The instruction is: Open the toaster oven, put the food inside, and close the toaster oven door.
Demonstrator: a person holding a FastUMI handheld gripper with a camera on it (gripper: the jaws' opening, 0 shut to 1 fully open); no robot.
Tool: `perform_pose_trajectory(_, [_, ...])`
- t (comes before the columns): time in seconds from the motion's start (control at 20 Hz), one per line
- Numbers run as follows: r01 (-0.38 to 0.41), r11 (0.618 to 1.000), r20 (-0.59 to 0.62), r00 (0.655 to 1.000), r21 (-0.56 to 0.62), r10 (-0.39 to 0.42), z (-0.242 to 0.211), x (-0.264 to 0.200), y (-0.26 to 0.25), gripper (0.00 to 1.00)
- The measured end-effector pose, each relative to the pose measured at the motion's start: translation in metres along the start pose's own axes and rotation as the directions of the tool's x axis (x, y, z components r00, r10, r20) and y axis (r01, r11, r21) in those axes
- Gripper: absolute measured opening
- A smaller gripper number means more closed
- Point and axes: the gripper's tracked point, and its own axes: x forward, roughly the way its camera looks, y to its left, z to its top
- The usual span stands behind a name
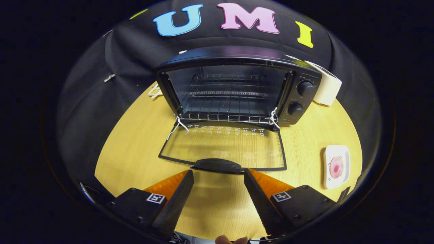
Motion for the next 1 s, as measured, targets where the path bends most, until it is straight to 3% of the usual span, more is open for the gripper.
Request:
perform_pose_trajectory(0.45, [-0.092,0.995,0.077,0.993,-0.036,0.095,0.037,-0.087,-0.066,1.00])
perform_pose_trajectory(0.75, [-0.045,0.999,0.037,0.998,-0.028,0.046,0.034,-0.123,-0.172,0.99])
perform_pose_trajectory(1.0, [-0.012,1.000,-0.064,0.998,0.014,0.012,0.011,-0.135,-0.264,1.00])
